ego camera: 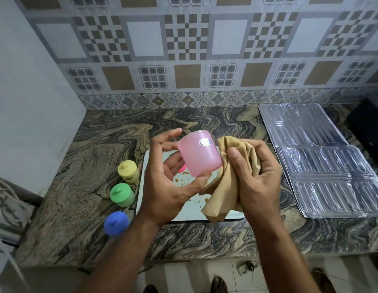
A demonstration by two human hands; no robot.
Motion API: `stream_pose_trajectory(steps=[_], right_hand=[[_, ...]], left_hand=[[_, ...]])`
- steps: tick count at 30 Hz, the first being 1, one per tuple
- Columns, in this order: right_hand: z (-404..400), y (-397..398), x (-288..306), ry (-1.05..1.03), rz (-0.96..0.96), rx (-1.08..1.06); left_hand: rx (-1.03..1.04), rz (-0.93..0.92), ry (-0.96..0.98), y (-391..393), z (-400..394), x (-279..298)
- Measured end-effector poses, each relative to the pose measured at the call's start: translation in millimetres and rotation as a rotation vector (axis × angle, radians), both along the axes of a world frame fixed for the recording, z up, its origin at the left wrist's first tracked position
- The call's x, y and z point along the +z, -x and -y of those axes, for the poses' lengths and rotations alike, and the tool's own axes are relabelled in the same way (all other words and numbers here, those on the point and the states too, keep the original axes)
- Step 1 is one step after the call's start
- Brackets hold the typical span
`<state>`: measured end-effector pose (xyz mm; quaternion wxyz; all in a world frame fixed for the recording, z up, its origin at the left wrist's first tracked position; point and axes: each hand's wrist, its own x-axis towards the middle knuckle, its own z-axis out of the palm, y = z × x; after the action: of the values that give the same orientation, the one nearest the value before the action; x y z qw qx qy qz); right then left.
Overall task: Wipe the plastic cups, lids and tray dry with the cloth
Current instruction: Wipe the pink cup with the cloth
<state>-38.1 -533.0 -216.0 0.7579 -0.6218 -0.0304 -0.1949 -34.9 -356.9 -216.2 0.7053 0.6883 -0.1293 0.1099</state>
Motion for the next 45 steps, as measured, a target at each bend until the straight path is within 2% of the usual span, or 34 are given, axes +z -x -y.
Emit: stream_pose_trajectory(steps=[3,6,8,11,15,18,21,25,29,31,35,40,45], right_hand=[[-5,6,3,0.068,0.047,-0.025],[-2,8,5,0.23,0.1,-0.081],[0,9,7,0.369,0.149,-0.112],[3,4,12,0.408,0.142,-0.138],[10,-7,15,0.238,0.02,-0.046],[12,-2,13,0.119,0.021,-0.034],[6,9,14,0.118,0.071,-0.028],[-2,15,14,0.259,0.132,-0.026],[-1,14,16,0.284,0.114,-0.041],[0,11,13,0.206,0.06,-0.024],[-2,5,5,0.089,-0.027,0.022],[-8,9,7,0.032,0.02,-0.008],[-24,11,6,0.085,0.066,-0.078]], left_hand=[[-0.025,0.024,-0.055,-3,-2,0],[0.12,0.145,-0.357,-6,-8,0],[0.141,0.191,-0.428,-6,-9,2],[0.075,0.164,-0.269,-4,-7,-1],[-0.039,-0.014,0.002,1,-7,-6],[-0.11,-0.166,0.191,5,-7,-6],[-0.117,-0.197,0.216,5,-7,-8],[-0.102,-0.157,0.106,5,-6,-12],[-0.072,-0.091,0.043,1,-12,-9],[-0.118,-0.161,0.111,2,-10,-8],[-0.226,-0.414,0.378,9,1,-3],[-0.329,-0.622,0.738,12,11,-7],[-0.386,-0.669,0.676,19,24,-7]])
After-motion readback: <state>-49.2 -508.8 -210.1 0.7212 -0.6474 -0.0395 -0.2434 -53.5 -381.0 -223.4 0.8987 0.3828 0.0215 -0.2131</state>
